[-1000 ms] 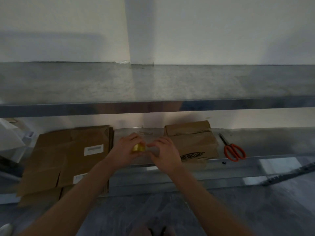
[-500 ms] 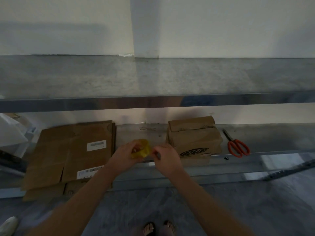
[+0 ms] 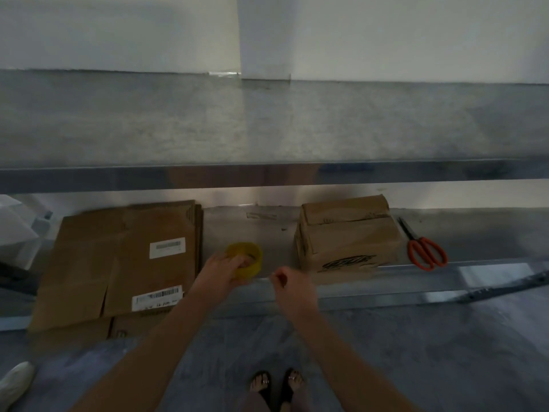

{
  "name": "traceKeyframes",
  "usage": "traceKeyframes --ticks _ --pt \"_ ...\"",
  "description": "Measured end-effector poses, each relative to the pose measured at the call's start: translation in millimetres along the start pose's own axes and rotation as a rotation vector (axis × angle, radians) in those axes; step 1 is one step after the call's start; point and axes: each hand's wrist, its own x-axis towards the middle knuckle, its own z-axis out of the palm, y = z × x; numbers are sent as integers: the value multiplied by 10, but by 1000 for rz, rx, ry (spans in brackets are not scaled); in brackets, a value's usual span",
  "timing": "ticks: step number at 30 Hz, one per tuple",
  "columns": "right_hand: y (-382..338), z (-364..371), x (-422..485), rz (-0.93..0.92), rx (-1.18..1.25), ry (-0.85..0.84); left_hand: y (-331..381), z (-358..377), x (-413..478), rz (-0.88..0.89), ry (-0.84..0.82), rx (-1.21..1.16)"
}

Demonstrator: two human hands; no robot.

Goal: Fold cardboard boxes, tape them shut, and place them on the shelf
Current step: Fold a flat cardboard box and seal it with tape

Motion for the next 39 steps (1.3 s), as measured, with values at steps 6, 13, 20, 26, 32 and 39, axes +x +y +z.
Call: traceKeyframes --ticks 6,13,20,26,32,39 --pt "26 252 26 26 71 -40 -198 104 -44 -97 -18 55" --pt "99 416 -11 162 221 -5 -12 173 239 -287 61 84" --pt "283 394 212 333 237 -49 -195 135 125 -171 2 3" --pt "240 323 276 311 104 -168 -179 63 22 -120 -120 85" --pt "376 243 134 448 191 -242 -161 -21 -27 -140 -204 116" --pt "185 -351 -440 -364 -210 233 346 -311 97 136 -34 296"
